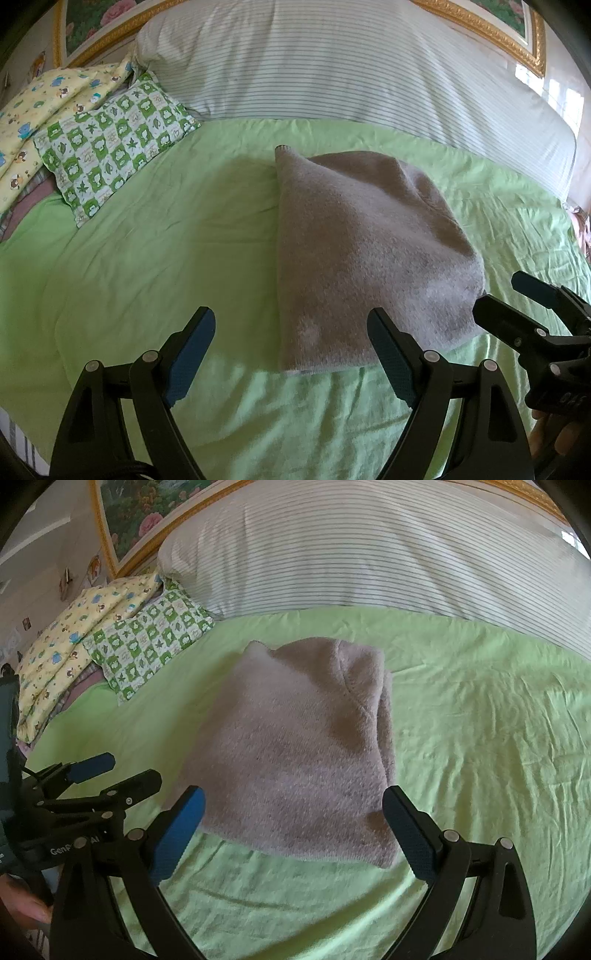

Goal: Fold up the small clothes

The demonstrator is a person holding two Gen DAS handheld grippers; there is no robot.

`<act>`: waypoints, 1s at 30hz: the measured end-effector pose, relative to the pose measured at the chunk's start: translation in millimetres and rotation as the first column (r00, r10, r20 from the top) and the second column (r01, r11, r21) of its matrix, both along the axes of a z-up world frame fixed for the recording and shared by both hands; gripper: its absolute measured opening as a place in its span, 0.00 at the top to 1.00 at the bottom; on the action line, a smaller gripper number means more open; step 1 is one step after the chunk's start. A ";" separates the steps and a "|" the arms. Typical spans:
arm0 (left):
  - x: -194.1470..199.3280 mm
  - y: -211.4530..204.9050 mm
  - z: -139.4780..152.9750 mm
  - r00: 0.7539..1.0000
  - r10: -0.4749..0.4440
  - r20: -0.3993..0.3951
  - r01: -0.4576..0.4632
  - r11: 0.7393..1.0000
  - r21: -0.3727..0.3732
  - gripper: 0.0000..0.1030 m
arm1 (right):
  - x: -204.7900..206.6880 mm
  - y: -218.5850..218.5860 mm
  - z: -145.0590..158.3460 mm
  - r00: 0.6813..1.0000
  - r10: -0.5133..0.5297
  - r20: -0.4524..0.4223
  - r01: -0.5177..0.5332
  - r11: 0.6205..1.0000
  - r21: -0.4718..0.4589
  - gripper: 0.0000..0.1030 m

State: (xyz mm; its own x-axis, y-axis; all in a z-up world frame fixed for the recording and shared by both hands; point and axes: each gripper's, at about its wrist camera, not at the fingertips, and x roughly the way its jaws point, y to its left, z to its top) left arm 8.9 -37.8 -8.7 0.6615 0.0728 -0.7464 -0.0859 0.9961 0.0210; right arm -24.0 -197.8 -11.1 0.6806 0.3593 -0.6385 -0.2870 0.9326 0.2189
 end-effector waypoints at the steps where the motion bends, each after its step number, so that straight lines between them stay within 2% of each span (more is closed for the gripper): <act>1: -0.2 -0.2 0.1 1.000 0.000 -0.001 0.000 1.000 0.000 0.18 | 0.1 0.5 0.7 1.000 -0.001 0.000 0.001 1.000 0.001 0.06; 30: 31.9 3.5 0.3 1.000 -0.007 -0.015 0.007 1.000 0.009 0.18 | 14.6 -9.2 0.6 0.999 -0.038 -0.015 0.039 0.999 0.032 0.06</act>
State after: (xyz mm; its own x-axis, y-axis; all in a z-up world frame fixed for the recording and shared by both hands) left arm 40.8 -34.3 -8.4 0.6511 0.0749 -0.7553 -0.0786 0.9964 0.0311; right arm -9.4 -207.0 -10.6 0.6850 0.3534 -0.6371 -0.2476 0.9354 0.2526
